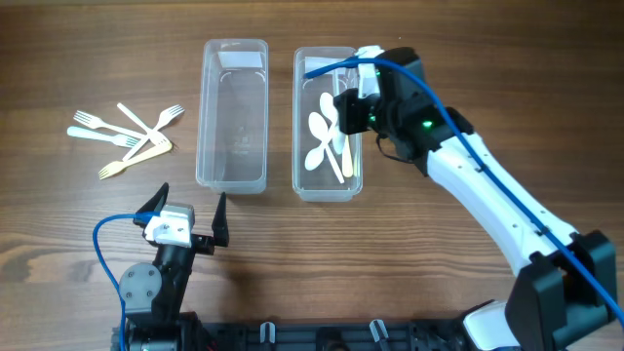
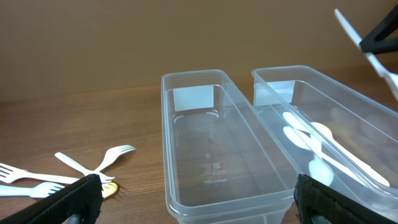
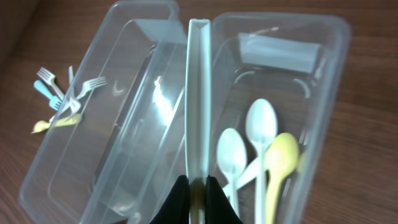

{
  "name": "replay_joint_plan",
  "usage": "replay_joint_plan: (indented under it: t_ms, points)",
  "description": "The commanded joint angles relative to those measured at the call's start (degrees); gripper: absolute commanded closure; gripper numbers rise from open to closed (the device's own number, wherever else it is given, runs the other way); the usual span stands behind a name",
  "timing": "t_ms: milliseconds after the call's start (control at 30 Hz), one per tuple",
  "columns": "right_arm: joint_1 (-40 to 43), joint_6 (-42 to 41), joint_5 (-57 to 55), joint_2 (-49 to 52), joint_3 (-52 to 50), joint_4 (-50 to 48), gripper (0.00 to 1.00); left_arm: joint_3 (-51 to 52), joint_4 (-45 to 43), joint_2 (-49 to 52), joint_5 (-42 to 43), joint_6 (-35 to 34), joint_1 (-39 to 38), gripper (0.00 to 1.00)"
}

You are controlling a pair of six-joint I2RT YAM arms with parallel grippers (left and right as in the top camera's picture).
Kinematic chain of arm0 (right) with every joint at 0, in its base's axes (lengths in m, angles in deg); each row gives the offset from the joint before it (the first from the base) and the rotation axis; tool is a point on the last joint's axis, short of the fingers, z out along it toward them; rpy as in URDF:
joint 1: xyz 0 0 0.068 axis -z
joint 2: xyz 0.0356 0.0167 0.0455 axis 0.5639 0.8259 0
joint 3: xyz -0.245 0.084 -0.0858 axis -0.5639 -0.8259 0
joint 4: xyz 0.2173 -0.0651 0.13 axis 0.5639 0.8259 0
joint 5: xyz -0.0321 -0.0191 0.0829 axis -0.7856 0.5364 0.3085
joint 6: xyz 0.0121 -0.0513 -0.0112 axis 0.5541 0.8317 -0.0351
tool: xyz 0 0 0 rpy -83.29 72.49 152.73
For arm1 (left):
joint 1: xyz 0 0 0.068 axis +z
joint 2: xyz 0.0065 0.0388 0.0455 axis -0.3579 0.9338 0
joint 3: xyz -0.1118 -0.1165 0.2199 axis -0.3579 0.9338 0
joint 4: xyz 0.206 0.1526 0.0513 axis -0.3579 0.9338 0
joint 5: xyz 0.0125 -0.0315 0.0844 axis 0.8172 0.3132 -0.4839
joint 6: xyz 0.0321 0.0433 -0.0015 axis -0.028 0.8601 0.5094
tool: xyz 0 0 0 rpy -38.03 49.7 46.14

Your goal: Pack container

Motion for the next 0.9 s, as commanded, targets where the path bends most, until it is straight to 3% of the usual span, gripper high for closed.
replay_joint_plan:
  t_ms: [0,33,100,133,167,333,467,633,867]
  points:
    - [-1.33,-2.84,1.16,2.62,0.15,-0.98,0.77,0.39,-0.15,-0.42,0.11,0.87,0.35,0.00]
    - [-1.46,-2.84,1.14,2.97,0.15,-0.98,0.62,0.39,-0.15,-0.42,0.11,0.85,0.35,0.00]
    - [-1.53,-2.73,1.09,3.15,0.17,-1.14,0.20,0.39,-0.15,-0.42,0.11,0.85,0.35,0.00]
    - [-1.46,-2.73,0.85,2.97,0.17,-1.55,0.06,0.39,-0.15,-0.42,0.11,0.85,0.35,0.00]
    - [-1.36,-2.78,0.37,2.67,0.20,-2.01,0.00,0.39,-0.15,-0.42,0.11,0.85,0.35,0.00]
    - [2.25,-2.86,-17.00,-7.32,0.31,0.76,0.00,0.39,-0.15,-0.42,0.11,0.85,0.35,0.00]
    - [10.82,-2.54,-28.37,-20.35,0.28,6.73,0.00,0.39,-0.15,-0.42,0.11,0.85,0.35,0.00]
    - [15.52,-2.64,-28.98,-29.07,0.28,7.32,0.00,0.39,-0.15,-0.42,0.11,0.85,0.35,0.00]
    - [15.52,-2.67,-28.98,-25.79,0.28,7.39,0.00,0.39,-0.15,-0.42,0.11,0.85,0.35,0.00]
